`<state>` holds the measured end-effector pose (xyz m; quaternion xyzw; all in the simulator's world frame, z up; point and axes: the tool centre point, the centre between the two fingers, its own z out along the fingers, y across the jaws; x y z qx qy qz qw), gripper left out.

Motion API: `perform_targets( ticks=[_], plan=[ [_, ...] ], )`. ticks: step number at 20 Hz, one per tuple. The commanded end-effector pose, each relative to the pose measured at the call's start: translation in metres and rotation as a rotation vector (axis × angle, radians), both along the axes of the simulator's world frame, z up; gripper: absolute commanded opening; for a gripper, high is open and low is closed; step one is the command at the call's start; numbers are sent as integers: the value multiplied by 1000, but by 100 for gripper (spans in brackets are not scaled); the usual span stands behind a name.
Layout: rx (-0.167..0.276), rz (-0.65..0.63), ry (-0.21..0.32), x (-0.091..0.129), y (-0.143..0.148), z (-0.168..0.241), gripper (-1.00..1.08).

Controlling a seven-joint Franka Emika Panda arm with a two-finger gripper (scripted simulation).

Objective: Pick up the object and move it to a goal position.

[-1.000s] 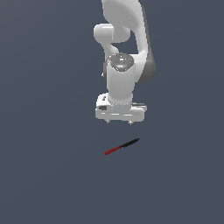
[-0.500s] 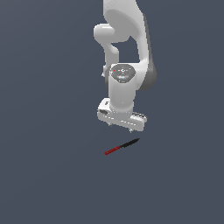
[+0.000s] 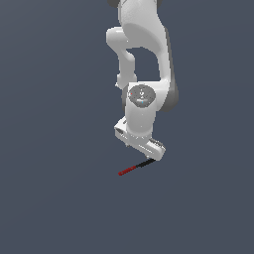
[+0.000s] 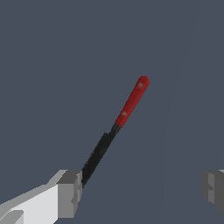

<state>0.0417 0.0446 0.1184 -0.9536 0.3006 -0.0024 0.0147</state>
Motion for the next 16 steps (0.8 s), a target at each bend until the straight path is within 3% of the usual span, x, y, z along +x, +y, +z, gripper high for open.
perform_targets(
  ticks=[1,16],
  plan=[
    [-1,-68,4,3,2,-7,100],
    [-15,-437,19,19,11,-46,100]
  ],
)
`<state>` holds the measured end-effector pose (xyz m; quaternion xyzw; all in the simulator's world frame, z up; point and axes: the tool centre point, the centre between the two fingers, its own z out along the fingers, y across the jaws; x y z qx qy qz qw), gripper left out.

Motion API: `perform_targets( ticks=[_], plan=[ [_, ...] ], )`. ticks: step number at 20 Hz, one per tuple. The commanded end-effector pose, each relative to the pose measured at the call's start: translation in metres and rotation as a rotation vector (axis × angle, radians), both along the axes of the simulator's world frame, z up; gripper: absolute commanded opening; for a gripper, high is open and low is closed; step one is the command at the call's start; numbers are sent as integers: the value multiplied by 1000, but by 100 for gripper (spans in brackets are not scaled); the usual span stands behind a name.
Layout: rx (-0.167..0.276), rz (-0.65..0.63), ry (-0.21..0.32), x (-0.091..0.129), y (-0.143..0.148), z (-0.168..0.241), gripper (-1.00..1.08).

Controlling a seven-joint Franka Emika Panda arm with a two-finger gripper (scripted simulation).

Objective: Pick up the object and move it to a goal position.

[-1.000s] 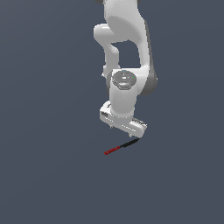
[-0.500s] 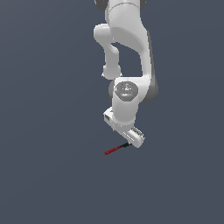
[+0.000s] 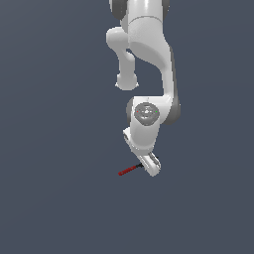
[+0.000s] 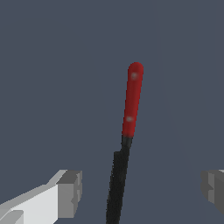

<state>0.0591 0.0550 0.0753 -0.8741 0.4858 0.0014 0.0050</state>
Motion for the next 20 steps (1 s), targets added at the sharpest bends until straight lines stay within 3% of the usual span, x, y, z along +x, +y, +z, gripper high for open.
perform_targets(
  ticks=[1,10,20],
  plan=[
    [-3,-50,1,2,1,-5,100],
    [-9,-150,3,6,4,-16,100],
    [-10,-157,3,6,4,-26,100]
  ],
)
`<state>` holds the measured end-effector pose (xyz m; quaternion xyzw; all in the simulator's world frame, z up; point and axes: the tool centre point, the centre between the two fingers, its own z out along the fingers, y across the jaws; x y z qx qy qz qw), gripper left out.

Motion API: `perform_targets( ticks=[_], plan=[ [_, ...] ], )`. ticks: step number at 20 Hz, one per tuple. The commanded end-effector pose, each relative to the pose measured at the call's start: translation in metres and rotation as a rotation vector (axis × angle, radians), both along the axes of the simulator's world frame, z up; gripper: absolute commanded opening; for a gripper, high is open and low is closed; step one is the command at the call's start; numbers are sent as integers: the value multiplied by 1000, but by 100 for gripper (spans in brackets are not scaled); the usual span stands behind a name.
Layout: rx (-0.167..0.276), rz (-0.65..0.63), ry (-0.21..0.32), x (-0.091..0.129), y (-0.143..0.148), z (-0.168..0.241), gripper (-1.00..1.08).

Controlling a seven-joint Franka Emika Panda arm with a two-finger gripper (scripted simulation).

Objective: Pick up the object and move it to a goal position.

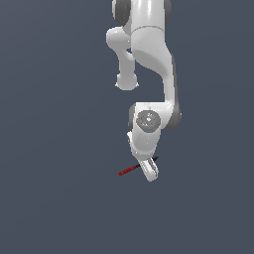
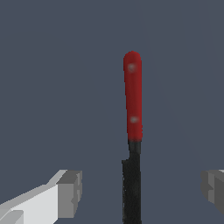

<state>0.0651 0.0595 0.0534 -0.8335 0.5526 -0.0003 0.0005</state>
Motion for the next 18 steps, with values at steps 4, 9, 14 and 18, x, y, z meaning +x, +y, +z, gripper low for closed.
perform_targets(
  ticks=[4,9,14,18],
  plan=[
    [0,-3,1,-1,0,-24,100],
    [0,-4,1,-1,0,-44,100],
    [0,-4,1,0,0,-46,-100],
    [0,-4,1,0,0,-46,-100]
  ],
)
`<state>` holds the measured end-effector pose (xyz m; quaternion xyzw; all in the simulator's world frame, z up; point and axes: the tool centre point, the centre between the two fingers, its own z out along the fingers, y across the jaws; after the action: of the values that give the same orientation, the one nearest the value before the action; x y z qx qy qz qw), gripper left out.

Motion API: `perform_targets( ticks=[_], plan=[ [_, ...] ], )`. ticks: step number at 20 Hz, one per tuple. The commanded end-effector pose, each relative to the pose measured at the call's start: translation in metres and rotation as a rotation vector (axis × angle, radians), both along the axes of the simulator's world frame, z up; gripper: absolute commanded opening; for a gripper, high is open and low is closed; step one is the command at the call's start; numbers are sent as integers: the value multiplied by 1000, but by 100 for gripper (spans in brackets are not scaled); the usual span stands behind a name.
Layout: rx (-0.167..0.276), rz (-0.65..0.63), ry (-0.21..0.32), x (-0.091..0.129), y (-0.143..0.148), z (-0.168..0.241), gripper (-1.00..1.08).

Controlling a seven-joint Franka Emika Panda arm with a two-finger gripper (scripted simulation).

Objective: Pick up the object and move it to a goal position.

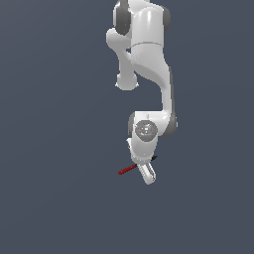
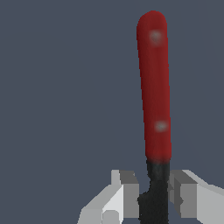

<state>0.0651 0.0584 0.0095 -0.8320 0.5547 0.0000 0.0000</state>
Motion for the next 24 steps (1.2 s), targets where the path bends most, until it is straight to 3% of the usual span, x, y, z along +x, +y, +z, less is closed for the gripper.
perform_targets(
  ticks=[1,13,24],
  plan=[
    [0,1,0,0,1,-2,-100],
    [-1,-2,-1,0,-3,14,-100],
    [0,-2,0,-4,-8,102,-100]
  ],
)
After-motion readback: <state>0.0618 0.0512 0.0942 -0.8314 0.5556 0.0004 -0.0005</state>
